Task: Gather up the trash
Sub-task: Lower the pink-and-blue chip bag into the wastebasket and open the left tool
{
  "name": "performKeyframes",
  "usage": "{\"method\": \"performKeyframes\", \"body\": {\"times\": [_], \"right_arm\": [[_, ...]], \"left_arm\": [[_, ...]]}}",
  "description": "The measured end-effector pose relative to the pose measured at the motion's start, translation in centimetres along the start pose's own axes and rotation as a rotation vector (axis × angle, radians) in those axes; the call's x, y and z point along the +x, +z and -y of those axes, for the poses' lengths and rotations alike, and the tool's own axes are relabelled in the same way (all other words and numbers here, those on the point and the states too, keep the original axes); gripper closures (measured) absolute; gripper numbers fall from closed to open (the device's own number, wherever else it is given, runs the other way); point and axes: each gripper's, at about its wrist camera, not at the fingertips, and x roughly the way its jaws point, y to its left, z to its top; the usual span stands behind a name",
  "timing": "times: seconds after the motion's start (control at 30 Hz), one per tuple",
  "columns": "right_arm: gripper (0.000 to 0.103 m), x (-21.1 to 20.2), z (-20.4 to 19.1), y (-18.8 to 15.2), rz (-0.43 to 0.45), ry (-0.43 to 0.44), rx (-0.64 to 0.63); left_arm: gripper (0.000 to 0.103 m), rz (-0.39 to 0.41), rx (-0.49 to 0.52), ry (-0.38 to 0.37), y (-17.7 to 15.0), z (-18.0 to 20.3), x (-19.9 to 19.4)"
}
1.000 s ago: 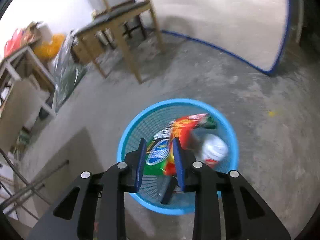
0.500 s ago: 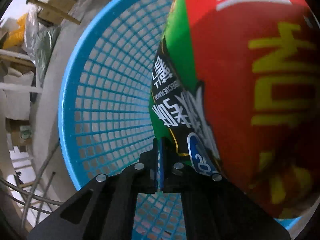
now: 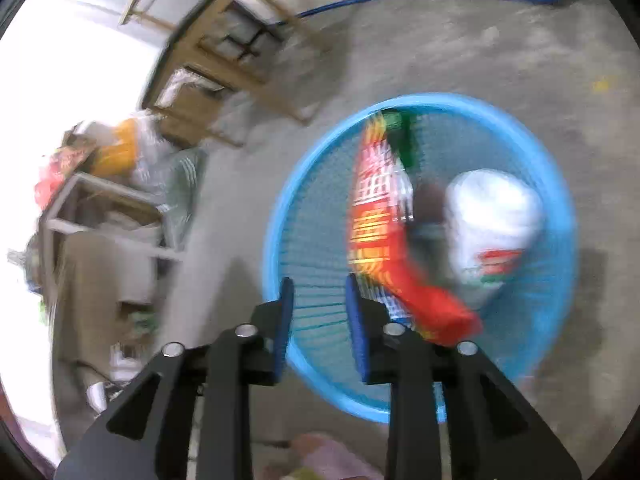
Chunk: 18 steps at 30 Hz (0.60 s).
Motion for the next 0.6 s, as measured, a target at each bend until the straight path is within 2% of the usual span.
{"method": "performKeyframes", "body": {"times": [0.03,0.13,0.23,0.27,0.37,0.43,0.53,0.6], "right_arm": [[0.075,-0.3,0.9,0.0,0.003,-0.06,0.006],[0.075,-0.8,2.5,0.0,0.005,-0.048,0.047],[0.075,-1.2,2.8,-0.4,0.01,-0.036,0.047],[0.075,-0.9,3.0,0.0,0.009,-0.031,0.052],[0.075,-0.5,3.3,0.1,0.018,-0.028,0.064],[0.075,-1.0,4.1,0.2,0.022,-0.032,0.063],[0.075,-0.9,3.5,0.0,0.028,-0.038,0.074],[0.075,-1.5,3.7,-0.1,0.038,-0.042,0.089]], "left_arm": [[0.103,-0.016,-0.003,0.0,0.5,0.2,0.6],[0.103,-0.091,-0.026,-0.019,2.4,0.6,3.7],[0.103,-0.18,-0.002,0.007,4.7,1.6,8.1],[0.103,-0.21,0.018,0.042,5.5,2.1,10.2],[0.103,-0.28,0.168,0.169,7.0,3.9,16.2],[0.103,-0.334,0.254,0.222,7.3,4.8,20.4],[0.103,-0.373,0.333,0.293,7.6,5.8,25.6],[0.102,-0.366,0.369,0.33,7.9,6.5,28.2]]}}
